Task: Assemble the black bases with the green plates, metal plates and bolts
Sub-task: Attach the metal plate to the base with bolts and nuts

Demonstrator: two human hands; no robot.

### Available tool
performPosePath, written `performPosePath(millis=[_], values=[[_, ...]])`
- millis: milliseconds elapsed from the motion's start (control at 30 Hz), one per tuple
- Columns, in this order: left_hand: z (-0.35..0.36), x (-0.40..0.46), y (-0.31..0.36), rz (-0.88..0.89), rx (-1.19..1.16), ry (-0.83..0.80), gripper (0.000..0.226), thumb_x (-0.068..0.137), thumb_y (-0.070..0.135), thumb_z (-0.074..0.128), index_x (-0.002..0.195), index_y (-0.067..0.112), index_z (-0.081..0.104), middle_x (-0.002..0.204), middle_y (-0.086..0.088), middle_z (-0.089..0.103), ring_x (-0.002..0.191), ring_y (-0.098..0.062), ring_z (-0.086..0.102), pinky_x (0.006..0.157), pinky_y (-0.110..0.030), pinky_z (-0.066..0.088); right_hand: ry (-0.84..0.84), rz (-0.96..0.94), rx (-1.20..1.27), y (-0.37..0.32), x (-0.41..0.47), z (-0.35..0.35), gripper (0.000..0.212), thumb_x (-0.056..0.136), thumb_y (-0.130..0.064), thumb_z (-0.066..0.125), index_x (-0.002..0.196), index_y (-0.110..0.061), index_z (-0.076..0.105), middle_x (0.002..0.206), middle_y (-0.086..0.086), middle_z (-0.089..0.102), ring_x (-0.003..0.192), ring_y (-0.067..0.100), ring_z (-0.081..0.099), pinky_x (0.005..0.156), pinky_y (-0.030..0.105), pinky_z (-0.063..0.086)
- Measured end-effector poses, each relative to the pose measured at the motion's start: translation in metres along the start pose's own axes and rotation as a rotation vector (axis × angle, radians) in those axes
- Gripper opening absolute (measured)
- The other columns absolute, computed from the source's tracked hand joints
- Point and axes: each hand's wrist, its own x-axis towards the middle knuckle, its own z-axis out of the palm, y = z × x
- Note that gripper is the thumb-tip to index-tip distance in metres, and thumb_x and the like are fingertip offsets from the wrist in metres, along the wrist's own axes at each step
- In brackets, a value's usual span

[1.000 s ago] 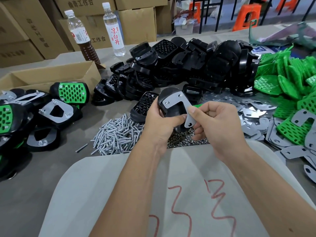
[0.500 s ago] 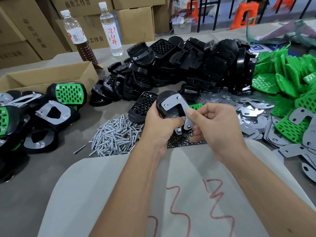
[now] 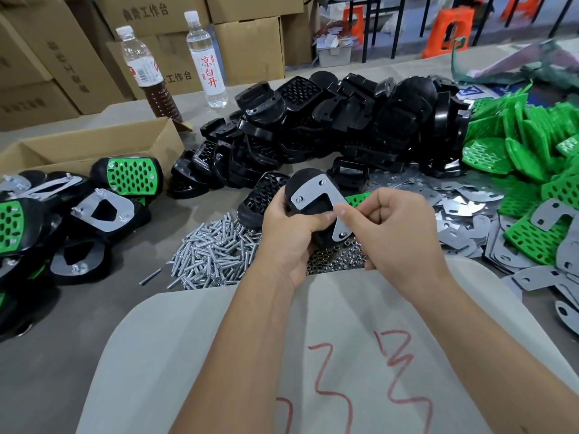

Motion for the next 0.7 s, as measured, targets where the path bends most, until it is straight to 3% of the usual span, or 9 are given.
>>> performPosePath(millis=[133, 300, 433, 500, 600, 700], values=[[0.0, 0.001, 0.001, -0.035, -0.001, 0.015, 0.026, 0.088, -0.009, 0.069, 0.113, -0.001, 0.071, 0.1, -0.015, 0.077, 0.087, -0.027, 0.074, 0.071, -0.036, 0.063, 0.022, -0.03, -0.029, 0.0, 0.0, 0.001, 0.035, 0.09, -0.034, 0.08, 0.068, -0.015, 0.062, 0.044, -0.005, 0.054, 0.038, 0.016, 0.053, 0.044, 0.033, 0.05], [0.0, 0.002, 0.002, -0.039, -0.023, 0.011, 0.022, 0.09, -0.008, 0.067, 0.103, 0.008, 0.074, 0.092, -0.01, 0.079, 0.077, -0.023, 0.076, 0.061, -0.032, 0.061, 0.059, -0.077, -0.067, 0.0, -0.004, 0.004, 0.036, 0.087, -0.033, 0.081, 0.064, -0.015, 0.06, 0.042, -0.012, 0.05, 0.041, 0.009, 0.045, 0.045, 0.015, 0.032], [0.0, 0.003, 0.002, -0.026, -0.027, 0.013, 0.023, 0.089, -0.009, 0.066, 0.101, 0.01, 0.074, 0.087, -0.007, 0.078, 0.073, -0.021, 0.076, 0.06, -0.031, 0.06, 0.077, -0.068, -0.022, 0.004, -0.001, 0.005, 0.043, 0.082, -0.034, 0.086, 0.064, -0.016, 0.052, 0.047, -0.009, 0.047, 0.044, 0.008, 0.04, 0.047, 0.016, 0.031], [-0.001, 0.002, 0.001, -0.017, 0.001, 0.003, 0.024, 0.089, -0.007, 0.067, 0.102, 0.012, 0.075, 0.092, -0.006, 0.079, 0.078, -0.021, 0.075, 0.063, -0.032, 0.061, 0.059, -0.021, 0.023, 0.009, 0.003, 0.003, 0.046, 0.079, -0.034, 0.089, 0.07, -0.018, 0.047, 0.06, -0.006, 0.045, 0.054, 0.009, 0.037, 0.055, 0.025, 0.035], [-0.001, 0.002, 0.001, -0.015, 0.012, -0.016, 0.022, 0.092, -0.002, 0.066, 0.105, 0.013, 0.076, 0.1, -0.007, 0.079, 0.087, -0.022, 0.075, 0.071, -0.033, 0.063, -0.053, 0.095, 0.151, 0.012, 0.007, -0.001, 0.028, 0.082, -0.034, 0.087, 0.086, -0.023, 0.062, 0.078, -0.002, 0.061, 0.064, 0.015, 0.049, 0.058, 0.032, 0.044], [-0.001, 0.001, 0.002, -0.014, 0.006, -0.027, 0.021, 0.096, 0.001, 0.063, 0.106, 0.013, 0.076, 0.103, -0.008, 0.079, 0.09, -0.023, 0.075, 0.075, -0.037, 0.063, -0.168, 0.087, 0.19, 0.01, 0.008, -0.003, 0.009, 0.09, -0.027, 0.081, 0.086, -0.026, 0.074, 0.083, 0.009, 0.068, 0.059, 0.016, 0.055, 0.044, 0.028, 0.044]])
